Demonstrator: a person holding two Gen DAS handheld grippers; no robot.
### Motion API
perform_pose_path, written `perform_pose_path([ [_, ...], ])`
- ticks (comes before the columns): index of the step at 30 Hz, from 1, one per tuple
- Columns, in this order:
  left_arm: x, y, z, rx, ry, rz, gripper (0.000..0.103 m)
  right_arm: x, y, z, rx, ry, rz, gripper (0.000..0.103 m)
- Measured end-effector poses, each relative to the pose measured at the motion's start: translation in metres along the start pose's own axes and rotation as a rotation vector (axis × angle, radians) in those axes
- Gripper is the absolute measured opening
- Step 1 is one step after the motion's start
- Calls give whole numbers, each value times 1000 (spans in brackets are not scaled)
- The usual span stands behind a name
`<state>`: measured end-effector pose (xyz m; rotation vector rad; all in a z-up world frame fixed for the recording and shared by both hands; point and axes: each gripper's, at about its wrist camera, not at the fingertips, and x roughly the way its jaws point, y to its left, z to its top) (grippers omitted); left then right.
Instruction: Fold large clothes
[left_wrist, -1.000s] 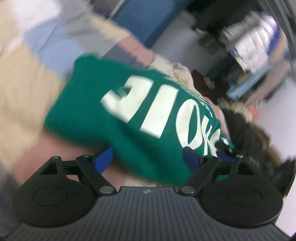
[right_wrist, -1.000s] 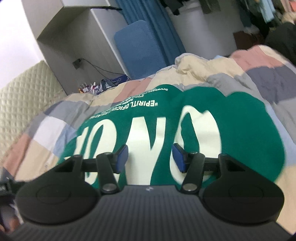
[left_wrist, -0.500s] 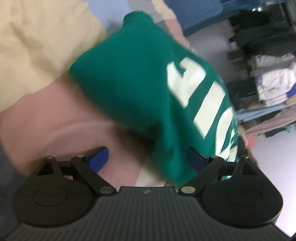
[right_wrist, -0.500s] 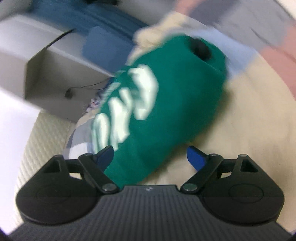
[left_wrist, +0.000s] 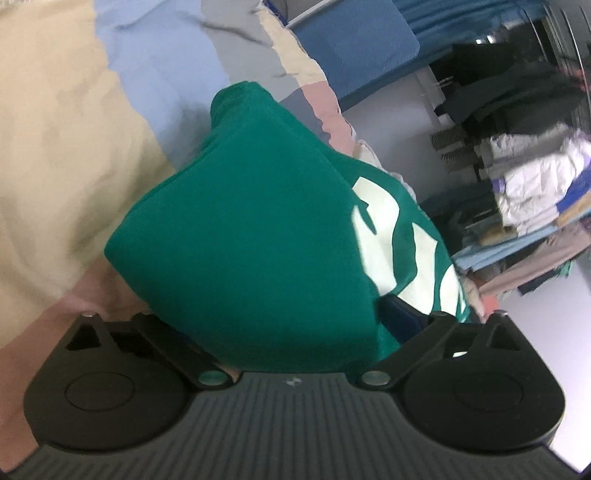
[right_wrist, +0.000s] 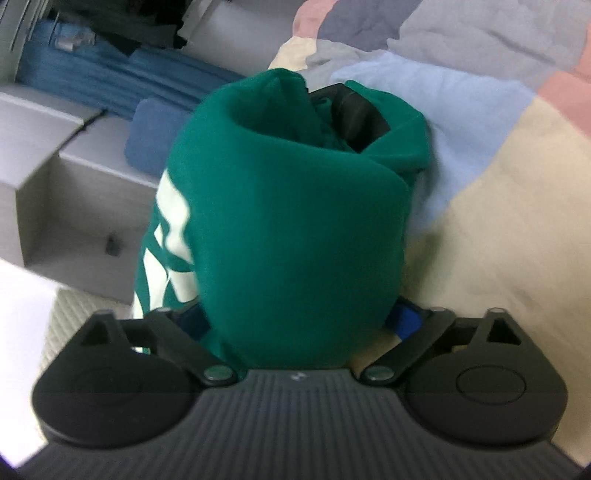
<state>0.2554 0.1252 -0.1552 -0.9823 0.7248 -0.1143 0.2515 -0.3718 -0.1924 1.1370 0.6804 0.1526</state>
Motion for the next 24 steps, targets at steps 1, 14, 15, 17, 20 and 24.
perform_pose_path([
  [1, 3, 0, 3, -3, -4, -12, 102, 3, -1, 3, 10, -3, 14, 103],
  [14, 37, 2, 13, -108, -23, -53, 103, 61, 8, 25, 11, -48, 122, 103],
  [15, 39, 2, 16, -110, -19, -57, 103, 62, 8, 25, 5, -50, 137, 100],
  [17, 39, 1, 18, -100, -20, -64, 102, 58, 9, 26, 8, -53, 169, 78],
  [20, 37, 0, 19, -63, -17, -57, 88, 47, 20, 27, -45, -55, 192, 57],
  [24, 30, 7, 28, -95, 43, -86, 87, 41, 33, 29, -81, -56, 201, 50],
])
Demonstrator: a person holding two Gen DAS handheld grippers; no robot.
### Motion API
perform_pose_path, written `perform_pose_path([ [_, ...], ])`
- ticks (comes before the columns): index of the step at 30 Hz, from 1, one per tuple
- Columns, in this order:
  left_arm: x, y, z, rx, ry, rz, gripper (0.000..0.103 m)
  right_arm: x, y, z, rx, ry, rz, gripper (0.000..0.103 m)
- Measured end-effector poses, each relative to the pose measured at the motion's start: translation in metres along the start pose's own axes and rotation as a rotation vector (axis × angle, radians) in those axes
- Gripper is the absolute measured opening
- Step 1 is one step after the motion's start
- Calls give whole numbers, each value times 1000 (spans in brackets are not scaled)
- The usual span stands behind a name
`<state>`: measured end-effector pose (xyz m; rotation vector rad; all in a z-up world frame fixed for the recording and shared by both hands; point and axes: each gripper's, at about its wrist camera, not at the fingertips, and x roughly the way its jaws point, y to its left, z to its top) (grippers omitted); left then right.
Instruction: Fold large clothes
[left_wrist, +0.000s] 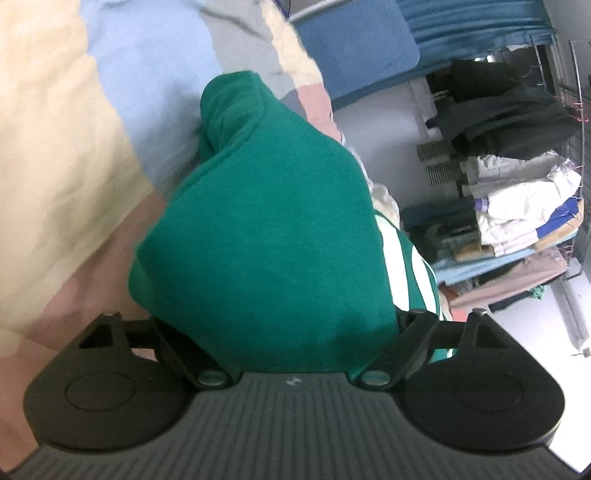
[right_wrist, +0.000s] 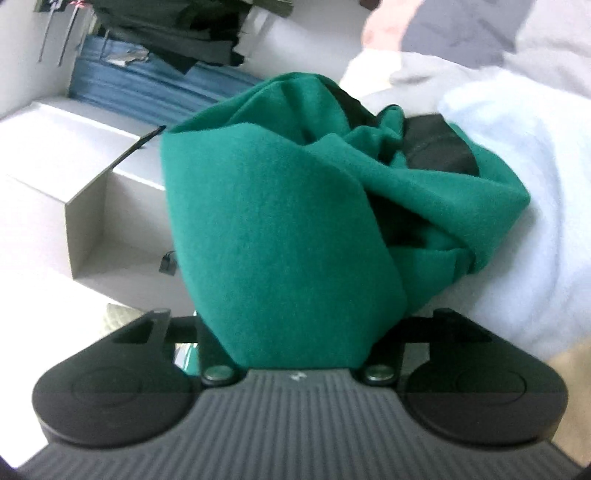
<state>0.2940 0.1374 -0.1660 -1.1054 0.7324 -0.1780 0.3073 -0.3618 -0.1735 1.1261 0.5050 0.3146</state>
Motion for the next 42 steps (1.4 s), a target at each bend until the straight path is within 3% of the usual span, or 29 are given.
perform_pose_path([
  [4, -6, 10, 5, -77, 50, 11, 100, 0, 7, 6, 10, 10, 3, 50],
  [7, 0, 14, 1, -90, 66, 40, 103, 1, 6, 7, 26, 13, -6, 50],
  [10, 9, 13, -3, -84, 44, 76, 103, 2, 8, 7, 23, 11, -9, 50],
  [18, 26, 8, -7, -33, -48, 73, 102, 6, 11, 4, 0, -3, -13, 50],
  [19, 25, 7, -7, -21, -58, 72, 99, 5, 12, 4, -4, -5, -11, 50],
  [21, 23, 2, -8, 13, -76, 72, 74, 4, 15, 3, -19, -11, 1, 50],
  [23, 22, -1, -5, 20, -66, 51, 58, 0, 21, 1, -58, -13, 17, 48],
  [27, 13, -9, -2, 49, -75, 15, 38, -8, 39, -1, -151, -20, 20, 46],
  [36, -16, -40, -10, 116, -48, -109, 32, -54, 63, 12, -204, -59, 52, 44],
  [42, -20, -97, -37, 212, 2, -196, 32, -109, 89, 37, -285, -131, 81, 44],
])
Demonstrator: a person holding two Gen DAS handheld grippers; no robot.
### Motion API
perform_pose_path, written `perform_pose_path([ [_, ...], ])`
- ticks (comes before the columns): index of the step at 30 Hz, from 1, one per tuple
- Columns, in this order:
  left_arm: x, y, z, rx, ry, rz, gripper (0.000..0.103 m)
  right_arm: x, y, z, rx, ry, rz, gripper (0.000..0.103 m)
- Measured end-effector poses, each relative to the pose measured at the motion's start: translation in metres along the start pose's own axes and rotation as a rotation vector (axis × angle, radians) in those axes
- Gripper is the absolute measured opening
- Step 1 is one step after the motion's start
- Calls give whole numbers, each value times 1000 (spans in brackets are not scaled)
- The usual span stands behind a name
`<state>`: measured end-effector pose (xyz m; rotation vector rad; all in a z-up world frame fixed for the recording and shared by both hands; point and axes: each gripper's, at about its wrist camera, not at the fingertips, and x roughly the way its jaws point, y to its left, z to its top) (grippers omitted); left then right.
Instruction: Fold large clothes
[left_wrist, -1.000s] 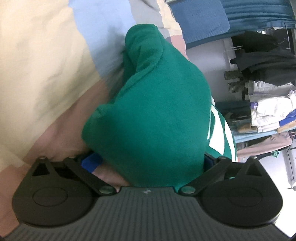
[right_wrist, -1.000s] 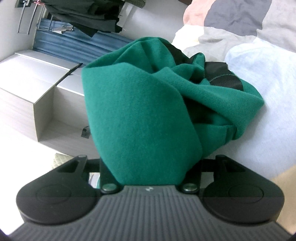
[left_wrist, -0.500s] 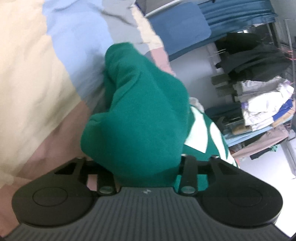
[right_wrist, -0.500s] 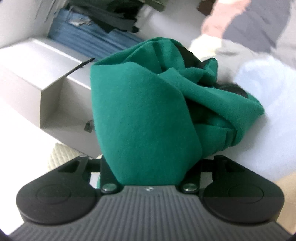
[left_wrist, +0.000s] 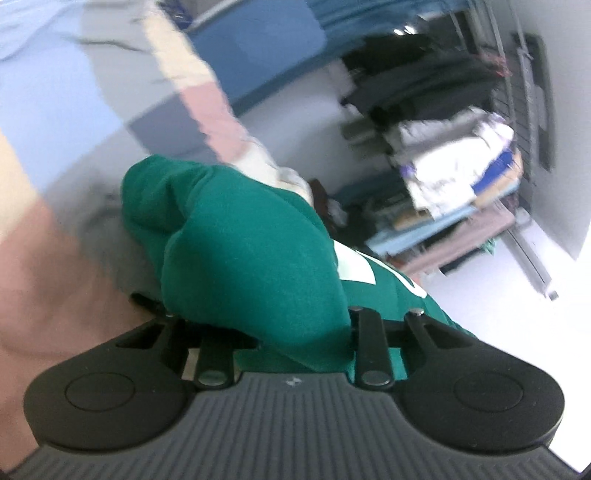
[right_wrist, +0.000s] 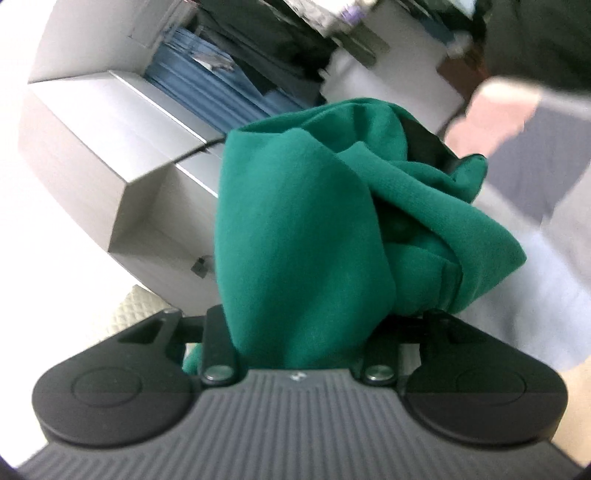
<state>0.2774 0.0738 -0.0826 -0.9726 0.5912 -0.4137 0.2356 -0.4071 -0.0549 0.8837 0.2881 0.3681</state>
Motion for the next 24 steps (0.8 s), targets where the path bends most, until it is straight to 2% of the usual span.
perform_pose_path([
  [6, 35, -74, -29, 59, 37, -104, 32, -60, -6, 55, -38, -92, -7, 44],
  [10, 79, -132, -62, 90, 71, -171, 32, -109, -23, 93, -52, -171, -31, 44],
  [15, 139, -182, -108, 113, 152, -216, 32, -165, -55, 126, -51, -244, -103, 44],
  [20, 188, -199, -160, 129, 231, -230, 32, -204, -99, 132, 0, -301, -172, 44],
  [24, 210, -185, -200, 153, 285, -208, 32, -217, -132, 110, 50, -310, -214, 44],
])
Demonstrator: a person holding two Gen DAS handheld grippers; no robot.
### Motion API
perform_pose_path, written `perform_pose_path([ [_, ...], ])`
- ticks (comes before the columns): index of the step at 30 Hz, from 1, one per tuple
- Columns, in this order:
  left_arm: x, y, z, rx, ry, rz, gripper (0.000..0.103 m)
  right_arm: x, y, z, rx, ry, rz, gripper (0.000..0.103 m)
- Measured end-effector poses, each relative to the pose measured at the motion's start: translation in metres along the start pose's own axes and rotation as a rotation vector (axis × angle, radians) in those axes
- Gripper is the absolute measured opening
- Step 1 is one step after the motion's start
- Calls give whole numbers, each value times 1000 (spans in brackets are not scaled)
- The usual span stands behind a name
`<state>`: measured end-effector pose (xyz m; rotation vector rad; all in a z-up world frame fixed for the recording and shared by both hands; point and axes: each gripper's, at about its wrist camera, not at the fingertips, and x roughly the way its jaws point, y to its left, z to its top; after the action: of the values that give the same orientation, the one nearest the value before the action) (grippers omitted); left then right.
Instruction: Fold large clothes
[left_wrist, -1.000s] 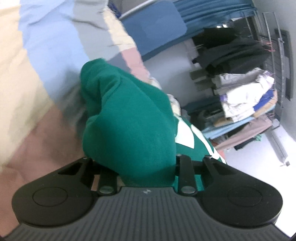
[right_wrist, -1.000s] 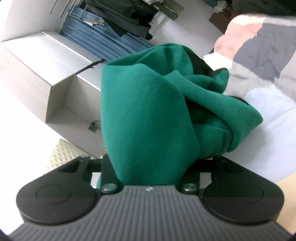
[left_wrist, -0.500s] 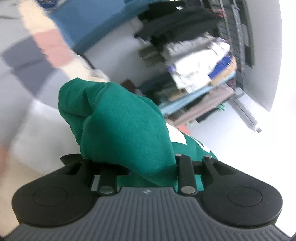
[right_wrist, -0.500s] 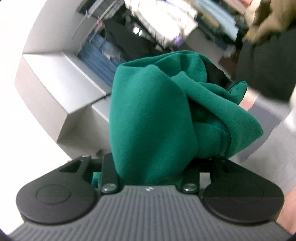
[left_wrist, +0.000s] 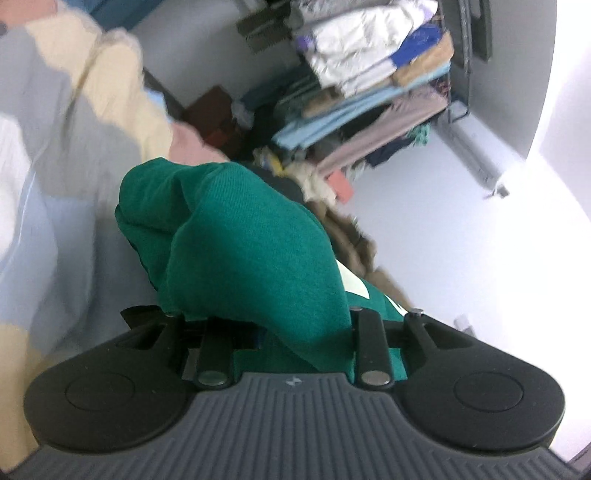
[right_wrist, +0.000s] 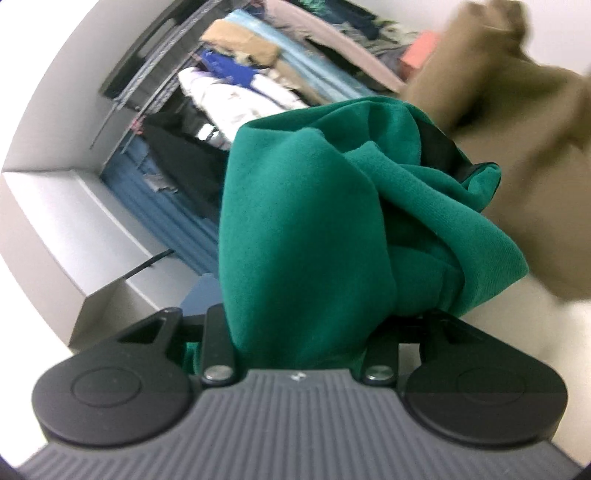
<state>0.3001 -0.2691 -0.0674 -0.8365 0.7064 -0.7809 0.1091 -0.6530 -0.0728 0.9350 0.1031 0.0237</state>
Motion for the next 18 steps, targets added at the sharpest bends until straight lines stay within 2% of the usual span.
perform_pose_path([
  [3, 8, 18, -23, 57, 40, 31, 33, -14, -32, -16, 39, 12, -28, 44],
  [6, 2, 40, -37, 79, 50, 32, 33, -27, -57, -39, 67, 20, -31, 43],
  [14, 4, 67, -63, 181, 78, 103, 37, -48, -96, -87, 125, 22, -76, 43],
  [18, 7, 75, -68, 185, 76, 111, 40, -56, -109, -104, 140, 10, -71, 44],
])
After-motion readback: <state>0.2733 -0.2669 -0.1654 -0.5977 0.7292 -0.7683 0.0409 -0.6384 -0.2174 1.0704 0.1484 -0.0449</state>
